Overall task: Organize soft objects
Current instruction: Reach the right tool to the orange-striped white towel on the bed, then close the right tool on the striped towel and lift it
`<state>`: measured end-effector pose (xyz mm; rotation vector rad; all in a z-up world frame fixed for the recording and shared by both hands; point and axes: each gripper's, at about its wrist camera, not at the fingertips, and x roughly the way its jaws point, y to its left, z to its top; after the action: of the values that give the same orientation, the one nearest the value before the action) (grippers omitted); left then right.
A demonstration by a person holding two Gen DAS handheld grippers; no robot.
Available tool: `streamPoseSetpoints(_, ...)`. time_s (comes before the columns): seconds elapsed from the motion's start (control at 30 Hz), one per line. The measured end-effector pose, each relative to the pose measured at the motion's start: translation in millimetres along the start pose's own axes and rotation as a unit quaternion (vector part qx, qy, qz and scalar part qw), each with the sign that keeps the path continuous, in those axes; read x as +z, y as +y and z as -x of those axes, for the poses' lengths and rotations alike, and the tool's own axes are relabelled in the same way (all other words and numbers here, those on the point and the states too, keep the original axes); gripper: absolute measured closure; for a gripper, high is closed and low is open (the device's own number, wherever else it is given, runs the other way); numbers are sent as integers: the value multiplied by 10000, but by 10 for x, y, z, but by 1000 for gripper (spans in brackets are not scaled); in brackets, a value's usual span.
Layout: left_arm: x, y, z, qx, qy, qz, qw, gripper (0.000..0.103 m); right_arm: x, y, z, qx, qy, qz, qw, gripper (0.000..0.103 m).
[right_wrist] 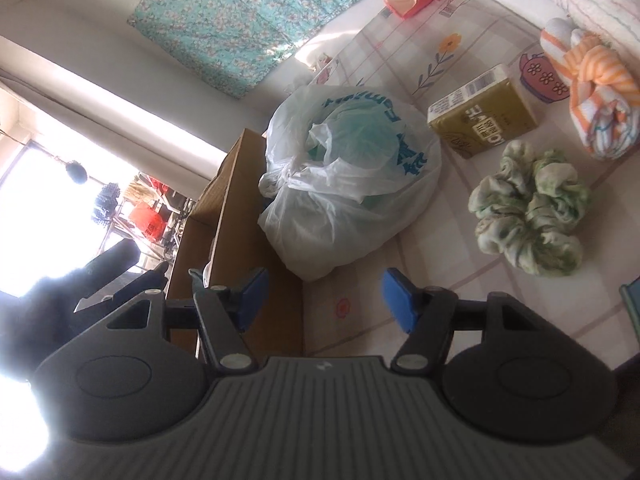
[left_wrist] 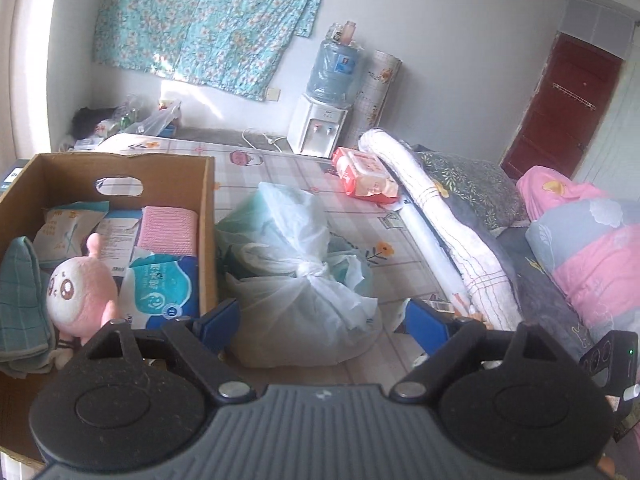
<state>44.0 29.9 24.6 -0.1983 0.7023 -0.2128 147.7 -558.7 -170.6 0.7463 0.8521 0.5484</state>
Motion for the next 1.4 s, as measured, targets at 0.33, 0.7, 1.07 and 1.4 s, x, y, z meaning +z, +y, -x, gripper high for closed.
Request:
streamPoseSetpoints(0.33, -273, -853, -686, -482, 359, -508, 9969, 13, 597, -608, 459, -1598, -939, 422, 9818, 43)
streamPoseSetpoints(0.7, -466, -1198, -1168, -443, 757, -789, 9930, 17, 837, -1100, 54, -1947, -625, 416, 9780, 70)
streamPoseSetpoints(1.07, -555, -1240, -1220, -675, 1000, -858, 9890, 22, 629, -1098, 513, -1354, -740, -30, 9880, 78)
streamPoseSetpoints(1.4, -617, -1042, -949, -1001, 1210, -774, 9846, 24, 378, -918, 917, -168, -772, -436, 9959, 78)
